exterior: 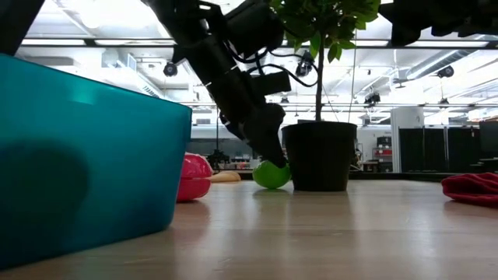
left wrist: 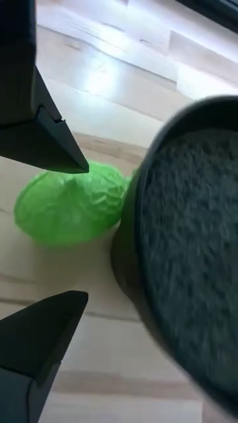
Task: Pick and placing Produce into tupperware
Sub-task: Put the green melon into the blue bin
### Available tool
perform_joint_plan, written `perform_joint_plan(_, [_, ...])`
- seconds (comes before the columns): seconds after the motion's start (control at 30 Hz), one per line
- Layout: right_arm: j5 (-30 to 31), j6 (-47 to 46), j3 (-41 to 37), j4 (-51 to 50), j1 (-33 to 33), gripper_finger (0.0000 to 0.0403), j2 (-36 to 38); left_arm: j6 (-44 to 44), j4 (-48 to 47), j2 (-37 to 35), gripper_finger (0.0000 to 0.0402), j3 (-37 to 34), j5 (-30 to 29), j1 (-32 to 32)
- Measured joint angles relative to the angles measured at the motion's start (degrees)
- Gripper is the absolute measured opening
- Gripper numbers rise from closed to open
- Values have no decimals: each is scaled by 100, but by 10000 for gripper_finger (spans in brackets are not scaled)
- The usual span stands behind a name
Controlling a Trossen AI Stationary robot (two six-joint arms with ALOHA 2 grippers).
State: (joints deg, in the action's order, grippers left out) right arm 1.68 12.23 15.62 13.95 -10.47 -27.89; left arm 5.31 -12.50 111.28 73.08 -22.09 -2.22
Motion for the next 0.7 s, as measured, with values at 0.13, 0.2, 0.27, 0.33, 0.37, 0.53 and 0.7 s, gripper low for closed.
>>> perform_joint_plan(0.13, [-1, -17, 0, -4, 1, 140, 1, 9, -5, 0, 290, -25, 105, 124])
perform_joint_plan(0.2, [-1, -20, 0, -8, 1, 142, 0, 12, -5, 0, 290, -26, 132, 156])
perform_joint_plan(0.27, [-1, -19, 0, -11, 1, 143, 1, 12, 0, 0, 290, -26, 282, 191])
perform_joint_plan(0.33, [-1, -17, 0, -13, 1, 144, 1, 19, 3, 0, 290, -26, 529, 234])
perform_joint_plan(0.37, [-1, -19, 0, -13, 1, 143, -1, 27, 4, 0, 290, -26, 619, 253])
perform_joint_plan(0.53, [-2, -17, 0, -17, 1, 137, 0, 30, 5, 9, 290, -48, 686, 330])
perform_joint_plan(0.7, [-3, -17, 0, -17, 1, 135, 1, 33, 146, 9, 290, -79, 689, 376])
